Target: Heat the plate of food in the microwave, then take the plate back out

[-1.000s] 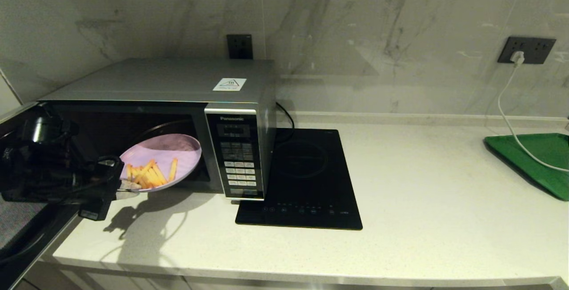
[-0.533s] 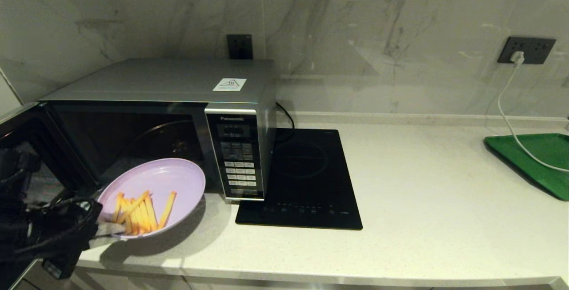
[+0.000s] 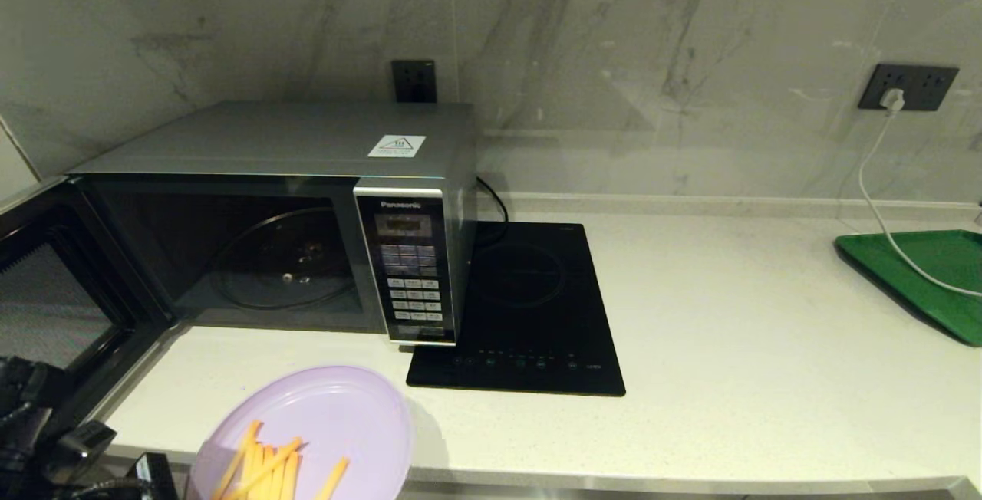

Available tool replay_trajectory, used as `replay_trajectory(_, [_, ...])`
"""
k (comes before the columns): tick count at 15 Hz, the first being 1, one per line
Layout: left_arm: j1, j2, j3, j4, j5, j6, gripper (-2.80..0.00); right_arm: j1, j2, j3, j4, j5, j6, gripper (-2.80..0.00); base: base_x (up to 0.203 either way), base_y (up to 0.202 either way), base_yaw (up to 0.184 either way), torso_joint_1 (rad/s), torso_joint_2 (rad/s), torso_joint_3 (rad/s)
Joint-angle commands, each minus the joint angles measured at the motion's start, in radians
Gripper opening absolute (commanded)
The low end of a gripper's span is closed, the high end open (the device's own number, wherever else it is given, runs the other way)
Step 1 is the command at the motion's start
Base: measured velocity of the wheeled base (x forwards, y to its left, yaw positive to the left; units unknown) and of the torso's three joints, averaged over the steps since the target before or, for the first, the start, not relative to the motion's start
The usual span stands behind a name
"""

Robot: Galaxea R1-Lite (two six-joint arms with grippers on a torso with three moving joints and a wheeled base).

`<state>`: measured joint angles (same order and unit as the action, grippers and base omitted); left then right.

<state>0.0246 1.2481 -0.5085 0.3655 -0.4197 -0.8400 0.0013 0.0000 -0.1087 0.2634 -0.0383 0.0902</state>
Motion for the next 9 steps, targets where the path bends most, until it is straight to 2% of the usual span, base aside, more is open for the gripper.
replay_trajectory(1, [-0.133, -0.051, -0.001, 0.007, -0.004, -0.030, -2.80, 0.000, 0.001, 0.000, 0.002, 0.000, 0.000, -2.80, 0.000, 0.000, 0.000, 0.000, 0.00, 0.000])
replay_trajectory(3, [-0.264, -0.050, -0.005, -0.016, -0.015, -0.075, -2.80, 0.000, 0.000, 0.000, 0.000, 0.000, 0.000, -2.80, 0.000, 0.000, 0.000, 0.000, 0.00, 0.000])
replay_trajectory(6, [-0.465, 0.017, -0.032, -0.110, -0.018, -0.129, -2.80, 0.000, 0.001, 0.000, 0.002, 0.000, 0.000, -2.80, 0.000, 0.000, 0.000, 0.000, 0.00, 0.000])
replay_trajectory(9, [-0.547, 0.171, -0.128, -0.143, -0.006, -0.140, -2.80, 0.000, 0.000, 0.000, 0.000, 0.000, 0.000, -2.80, 0.000, 0.000, 0.000, 0.000, 0.00, 0.000])
